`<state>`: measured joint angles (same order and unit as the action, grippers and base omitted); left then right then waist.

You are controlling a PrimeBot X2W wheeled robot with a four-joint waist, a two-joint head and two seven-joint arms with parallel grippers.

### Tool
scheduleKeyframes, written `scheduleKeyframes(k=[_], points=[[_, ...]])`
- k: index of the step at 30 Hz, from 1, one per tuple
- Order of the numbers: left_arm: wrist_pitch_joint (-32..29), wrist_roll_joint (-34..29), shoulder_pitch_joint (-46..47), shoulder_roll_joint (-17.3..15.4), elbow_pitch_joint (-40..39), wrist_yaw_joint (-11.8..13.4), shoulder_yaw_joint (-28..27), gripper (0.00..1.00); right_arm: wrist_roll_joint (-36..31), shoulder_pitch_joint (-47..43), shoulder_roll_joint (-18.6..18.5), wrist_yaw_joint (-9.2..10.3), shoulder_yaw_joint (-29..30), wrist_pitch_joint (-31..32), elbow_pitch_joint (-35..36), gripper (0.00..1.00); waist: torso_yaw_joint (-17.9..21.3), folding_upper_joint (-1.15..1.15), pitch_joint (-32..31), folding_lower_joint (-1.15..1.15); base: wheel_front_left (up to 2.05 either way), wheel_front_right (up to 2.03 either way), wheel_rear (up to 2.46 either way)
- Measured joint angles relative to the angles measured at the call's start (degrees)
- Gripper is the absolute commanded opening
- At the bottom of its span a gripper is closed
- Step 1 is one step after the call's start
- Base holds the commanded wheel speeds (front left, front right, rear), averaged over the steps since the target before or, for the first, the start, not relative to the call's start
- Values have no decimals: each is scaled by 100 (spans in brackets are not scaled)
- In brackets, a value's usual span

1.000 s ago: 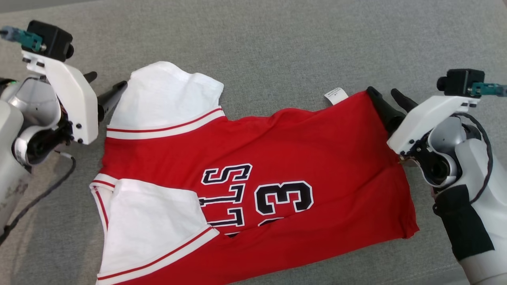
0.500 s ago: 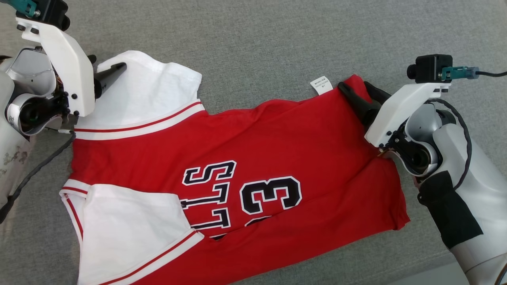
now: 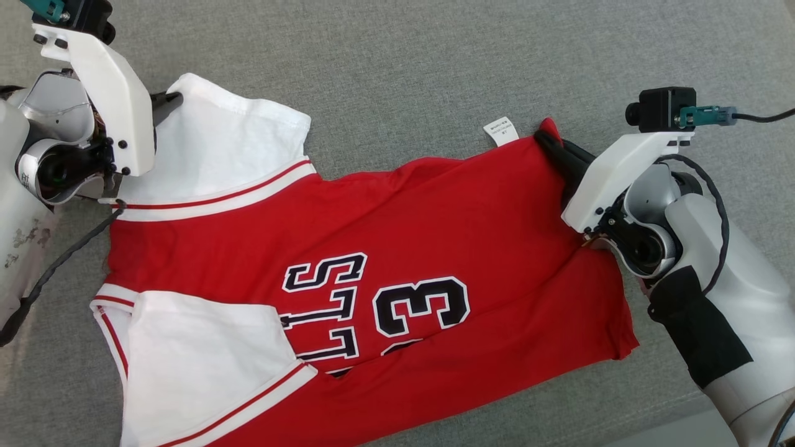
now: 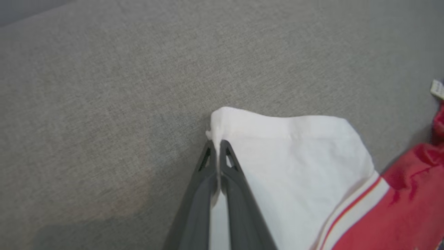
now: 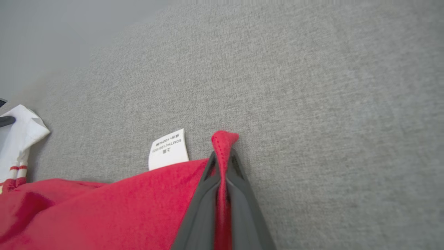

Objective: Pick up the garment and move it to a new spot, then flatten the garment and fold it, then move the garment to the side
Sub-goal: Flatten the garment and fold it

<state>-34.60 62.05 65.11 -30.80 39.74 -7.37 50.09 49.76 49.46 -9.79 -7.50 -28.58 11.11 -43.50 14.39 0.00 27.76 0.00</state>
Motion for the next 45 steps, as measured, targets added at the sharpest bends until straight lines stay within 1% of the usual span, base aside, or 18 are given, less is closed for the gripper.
scheduleKeyframes(k=[5, 11, 14, 22, 25, 30, 34, 36, 40, 43, 45], points=[[231, 171, 3, -64, -198, -5, 68, 0, 160, -19, -102, 1, -154, -254, -18, 0, -44, 0, -160, 0, 0, 0, 0], [299, 371, -37, -182, -328, -7, 174, 0, 381, -147, -256, 1, -253, -575, -43, 0, -139, 0, -485, 0, 0, 0, 0], [357, 444, -125, -316, -347, -7, 229, 0, 523, -248, -354, 1, -258, -722, -189, 0, -224, 0, -716, 0, 0, 0, 0], [332, 686, -397, -443, -480, -8, 322, 0, 679, -391, -480, 1, -341, -969, -281, 0, -381, 0, -1109, 0, 0, 0, 0], [88, 831, -497, -549, -717, -8, 415, 0, 721, -455, -578, 1, -449, -995, -177, 0, -432, 0, -1226, 0, 0, 0, 0], [-528, 1101, -695, -824, -1214, -8, 579, 0, 711, -662, -808, 1, -831, -800, 20, 0, -507, 0, -1415, 0, 0, 0, 0], [-965, 1426, -908, -1007, -1677, 4, 624, 0, 780, -775, -1029, 1, -939, -701, 164, 0, -559, 0, -1573, 0, 0, 0, 0], [-1209, 1629, -1020, -1101, -1924, 67, 644, 0, 822, -831, -1131, 1, -991, -650, 220, 0, -582, 0, -1646, 0, 0, 0, 0], [-1693, 2027, -1326, -1332, -2499, 276, 709, 0, 960, -965, -1300, 1, -1182, -410, 467, 0, -622, 0, -1762, 0, 0, 0, 0], [-1869, 2095, -1442, -1556, -2883, 452, 740, 0, 1156, -1059, -1461, 1, -1283, -190, 668, 0, -656, 0, -1797, 0, 0, 0, 0], [-1949, 2237, -1537, -1637, -3125, 552, 753, 0, 1258, -1110, -1572, 1, -1348, -18, 791, 0, -675, 0, -1807, 0, 0, 0, 0]])
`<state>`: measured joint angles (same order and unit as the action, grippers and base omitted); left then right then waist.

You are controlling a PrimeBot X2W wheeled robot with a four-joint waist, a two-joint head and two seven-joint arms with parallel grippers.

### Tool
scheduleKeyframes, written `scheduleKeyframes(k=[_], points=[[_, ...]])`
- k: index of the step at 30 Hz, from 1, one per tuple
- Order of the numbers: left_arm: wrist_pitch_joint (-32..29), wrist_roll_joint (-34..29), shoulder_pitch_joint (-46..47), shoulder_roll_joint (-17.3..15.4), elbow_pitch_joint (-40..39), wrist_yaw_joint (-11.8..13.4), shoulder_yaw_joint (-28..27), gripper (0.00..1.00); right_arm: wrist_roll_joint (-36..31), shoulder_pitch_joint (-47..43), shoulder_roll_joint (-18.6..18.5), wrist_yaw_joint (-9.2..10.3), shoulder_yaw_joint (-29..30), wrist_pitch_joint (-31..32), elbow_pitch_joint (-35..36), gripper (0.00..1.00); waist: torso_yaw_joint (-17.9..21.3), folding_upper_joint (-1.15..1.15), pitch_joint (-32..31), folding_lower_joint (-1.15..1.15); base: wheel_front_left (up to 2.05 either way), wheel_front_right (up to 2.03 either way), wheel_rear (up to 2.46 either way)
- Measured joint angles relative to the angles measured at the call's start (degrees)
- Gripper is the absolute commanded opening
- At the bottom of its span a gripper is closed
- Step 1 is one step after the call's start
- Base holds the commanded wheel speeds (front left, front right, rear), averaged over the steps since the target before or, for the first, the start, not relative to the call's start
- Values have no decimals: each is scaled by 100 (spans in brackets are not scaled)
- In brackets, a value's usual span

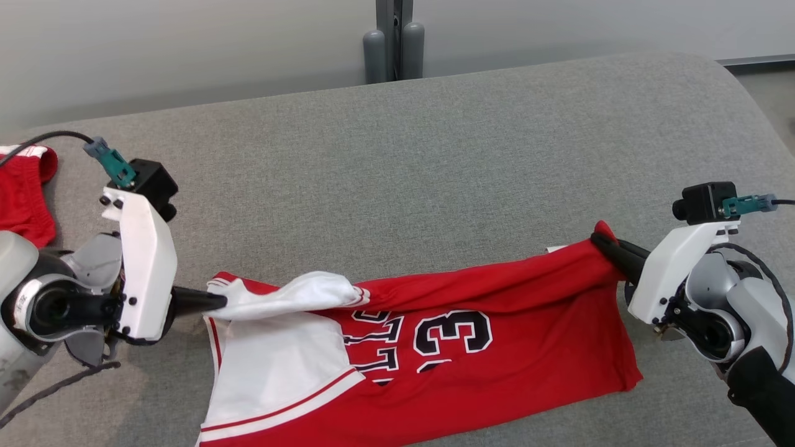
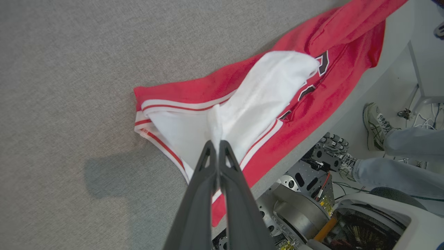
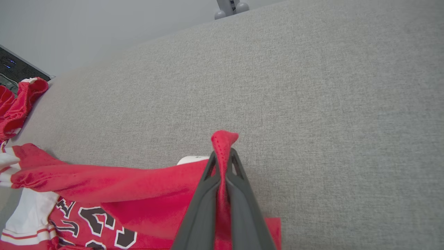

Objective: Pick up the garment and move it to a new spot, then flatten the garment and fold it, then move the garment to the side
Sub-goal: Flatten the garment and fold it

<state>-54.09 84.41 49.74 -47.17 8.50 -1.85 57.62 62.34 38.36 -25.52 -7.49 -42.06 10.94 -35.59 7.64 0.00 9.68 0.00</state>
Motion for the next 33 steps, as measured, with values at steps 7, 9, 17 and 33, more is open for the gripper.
scheduleKeyframes(k=[7, 9, 17, 33], points=[[-332, 249, -350, -165, -586, 269, 158, 0, 154, -44, -293, 0, -307, 512, 315, 0, -42, 0, -19, 0, 0, 0, 0], [-396, 334, -411, -202, -692, 330, 196, 0, 169, -44, -350, 0, -370, 600, 361, 0, -47, 0, -19, 0, 0, 0, 0], [-522, 548, -613, -234, -950, 498, 245, 0, 227, -13, -502, 0, -659, 962, 504, 0, -70, 0, -10, 0, 0, 0, 0], [-569, 501, -883, -153, -939, 545, 478, 63, 485, 20, -669, 0, -1006, 1328, 487, 100, -57, 0, 15, 0, 0, 0, 0]])
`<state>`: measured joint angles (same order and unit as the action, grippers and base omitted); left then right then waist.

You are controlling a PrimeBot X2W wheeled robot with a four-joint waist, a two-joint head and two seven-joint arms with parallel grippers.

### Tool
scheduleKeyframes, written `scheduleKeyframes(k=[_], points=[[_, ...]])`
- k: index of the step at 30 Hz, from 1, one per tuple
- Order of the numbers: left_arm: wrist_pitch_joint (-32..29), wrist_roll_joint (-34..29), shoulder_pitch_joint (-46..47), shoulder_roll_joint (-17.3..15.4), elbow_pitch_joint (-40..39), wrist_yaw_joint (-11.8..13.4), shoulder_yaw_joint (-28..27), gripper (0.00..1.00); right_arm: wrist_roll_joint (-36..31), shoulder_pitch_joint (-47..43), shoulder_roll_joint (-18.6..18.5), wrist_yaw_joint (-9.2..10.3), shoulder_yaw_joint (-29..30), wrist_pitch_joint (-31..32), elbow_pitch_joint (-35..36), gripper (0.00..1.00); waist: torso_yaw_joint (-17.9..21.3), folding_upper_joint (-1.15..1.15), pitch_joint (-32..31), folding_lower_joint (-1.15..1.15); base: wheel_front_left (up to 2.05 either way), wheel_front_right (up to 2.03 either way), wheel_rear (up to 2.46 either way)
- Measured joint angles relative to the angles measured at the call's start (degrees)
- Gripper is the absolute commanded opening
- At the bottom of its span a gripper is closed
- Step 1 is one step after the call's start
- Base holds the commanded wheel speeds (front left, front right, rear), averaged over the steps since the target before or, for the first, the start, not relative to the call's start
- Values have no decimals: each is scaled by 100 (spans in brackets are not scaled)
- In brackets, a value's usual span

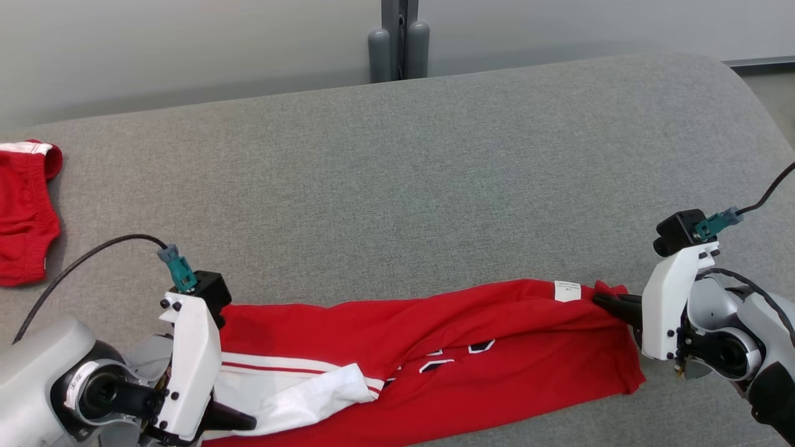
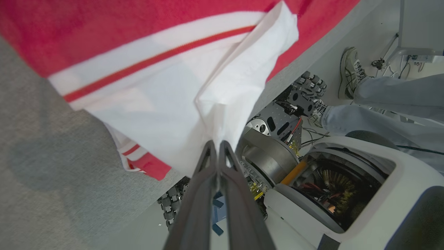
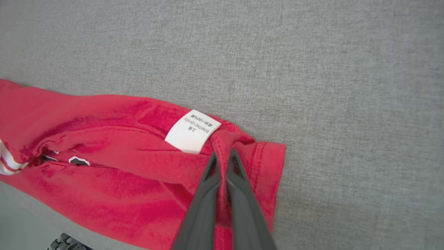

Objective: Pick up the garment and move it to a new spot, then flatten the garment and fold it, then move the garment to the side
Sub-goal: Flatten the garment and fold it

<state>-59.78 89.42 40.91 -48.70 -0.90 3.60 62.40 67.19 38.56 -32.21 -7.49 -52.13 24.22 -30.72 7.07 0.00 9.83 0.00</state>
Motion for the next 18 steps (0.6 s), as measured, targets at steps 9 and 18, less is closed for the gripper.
scheduleKeyframes(k=[9, 18], points=[[152, -65, -87, 46, 127, -53, 11, 100, 11, 48, -2, 0, 14, -120, -93, 100, 21, 0, -116, 0, 0, 0, 0], [959, -381, -47, 59, 131, -259, -353, 100, 85, -31, -147, 0, 519, -1079, 220, 100, -31, 0, -334, 0, 0, 0, 0]])
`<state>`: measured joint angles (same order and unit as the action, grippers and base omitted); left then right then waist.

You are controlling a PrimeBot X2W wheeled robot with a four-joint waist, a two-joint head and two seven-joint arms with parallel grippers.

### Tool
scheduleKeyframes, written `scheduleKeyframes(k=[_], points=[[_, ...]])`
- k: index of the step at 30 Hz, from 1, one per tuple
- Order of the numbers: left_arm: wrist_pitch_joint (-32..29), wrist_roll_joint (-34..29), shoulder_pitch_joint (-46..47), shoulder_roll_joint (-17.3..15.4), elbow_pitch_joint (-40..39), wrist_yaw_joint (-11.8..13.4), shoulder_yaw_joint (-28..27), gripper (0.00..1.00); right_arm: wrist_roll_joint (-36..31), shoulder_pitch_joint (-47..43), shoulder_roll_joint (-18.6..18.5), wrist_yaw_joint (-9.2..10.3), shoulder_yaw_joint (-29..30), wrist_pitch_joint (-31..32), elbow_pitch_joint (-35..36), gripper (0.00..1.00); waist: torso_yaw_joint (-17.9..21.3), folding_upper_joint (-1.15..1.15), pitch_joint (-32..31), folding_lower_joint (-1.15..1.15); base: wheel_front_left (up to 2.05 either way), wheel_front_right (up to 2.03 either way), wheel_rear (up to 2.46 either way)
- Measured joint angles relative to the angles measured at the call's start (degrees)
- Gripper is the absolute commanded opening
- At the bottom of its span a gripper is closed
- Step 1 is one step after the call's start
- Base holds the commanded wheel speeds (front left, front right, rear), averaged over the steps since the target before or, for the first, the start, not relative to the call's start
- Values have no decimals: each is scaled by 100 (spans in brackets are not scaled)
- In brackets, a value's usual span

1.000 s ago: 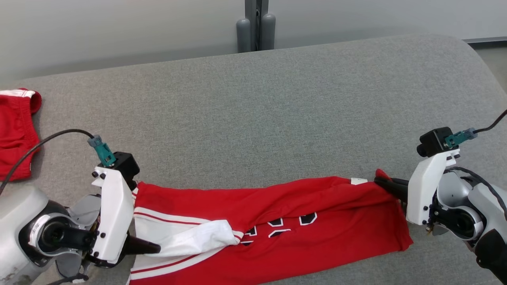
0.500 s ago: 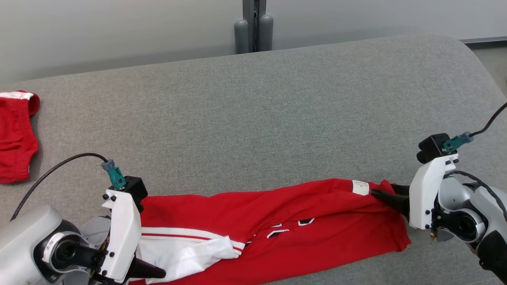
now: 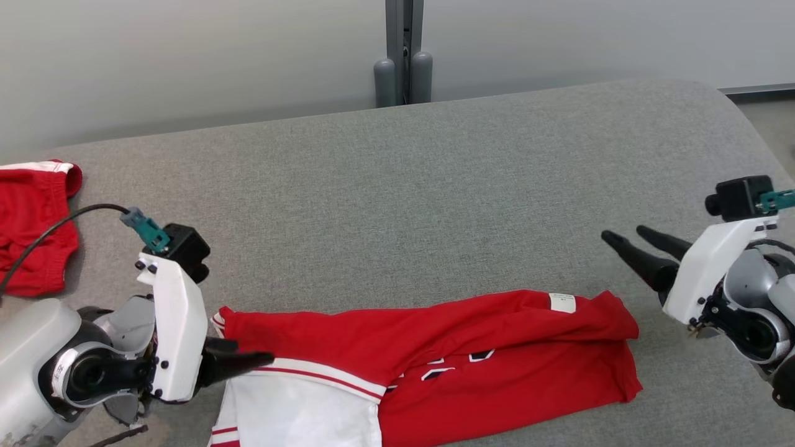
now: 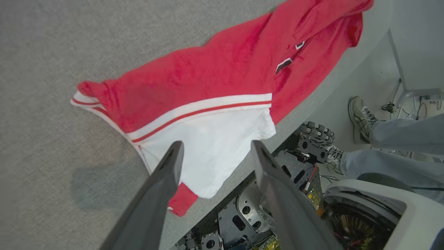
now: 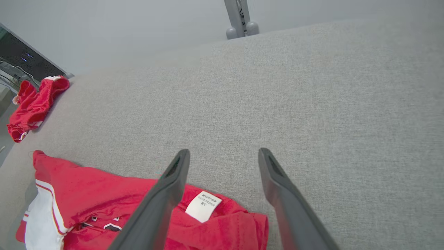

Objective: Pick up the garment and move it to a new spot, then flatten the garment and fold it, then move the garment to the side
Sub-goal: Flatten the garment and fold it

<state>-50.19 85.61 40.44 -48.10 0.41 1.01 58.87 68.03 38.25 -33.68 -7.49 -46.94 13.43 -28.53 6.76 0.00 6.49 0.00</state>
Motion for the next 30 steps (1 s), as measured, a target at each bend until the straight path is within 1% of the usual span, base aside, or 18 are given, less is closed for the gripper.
scheduleKeyframes(k=[4, 8, 10, 13, 14, 15, 19, 24, 26, 28, 30], points=[[675, -238, -14, 11, 5, -102, -198, 100, -99, -124, -59, 0, 274, -670, 147, 100, -18, 0, -71, 0, 0, 0, 0], [1640, -504, -124, 37, -5, -148, -526, 100, -246, -304, -36, 0, 645, -1488, 290, 100, -36, 0, -116, 0, 0, 0, 0], [2204, -744, -223, 37, -2, -127, -668, 100, -357, -433, -5, 0, 806, -1837, 339, 100, -44, 0, -133, 0, 0, 0, 0], [2953, -1092, -438, 25, -27, 8, -806, 100, -553, -677, 47, 0, 1025, -2275, 352, 100, -56, 0, -160, 0, 0, 0, 0], [3185, -1166, -539, 23, -46, 65, -844, 100, -626, -752, 80, 0, 1135, -2436, 365, 100, -63, 0, -167, 0, 0, 0, 0], [3706, -1357, -729, 19, -87, 249, -966, 100, -766, -871, 160, 0, 1371, -2618, 404, 100, -79, 0, -172, 0, 0, 0, 0], [4844, -1664, -1045, 73, -167, 740, -1314, 100, -1180, -1178, 456, 0, 2179, -2816, 513, 100, -114, 0, -144, 0, 0, 0, 0], [6145, -1912, -1637, 307, -296, 1285, -1669, 100, -1969, -1729, 1116, 0, 3293, -2841, 1018, 100, -151, 0, -44, 0, 0, 0, 0], [6400, -1961, -1887, 463, -304, 1438, -1862, 100, -2269, -2012, 1384, 0, 3613, -2841, 1196, 100, -174, 0, -6, 0, 0, 0, 0], [6493, -2261, -2123, 601, -274, 1577, -2037, 100, -2440, -2287, 1648, 0, 3829, -2842, 1327, 100, -206, 0, 23, 0, 0, 0, 0], [6515, -2399, -2386, 817, -257, 1629, -2366, 100, -2562, -2519, 1846, 0, 3976, -2842, 1463, 100, -240, 0, 42, 0, 0, 0, 0]])
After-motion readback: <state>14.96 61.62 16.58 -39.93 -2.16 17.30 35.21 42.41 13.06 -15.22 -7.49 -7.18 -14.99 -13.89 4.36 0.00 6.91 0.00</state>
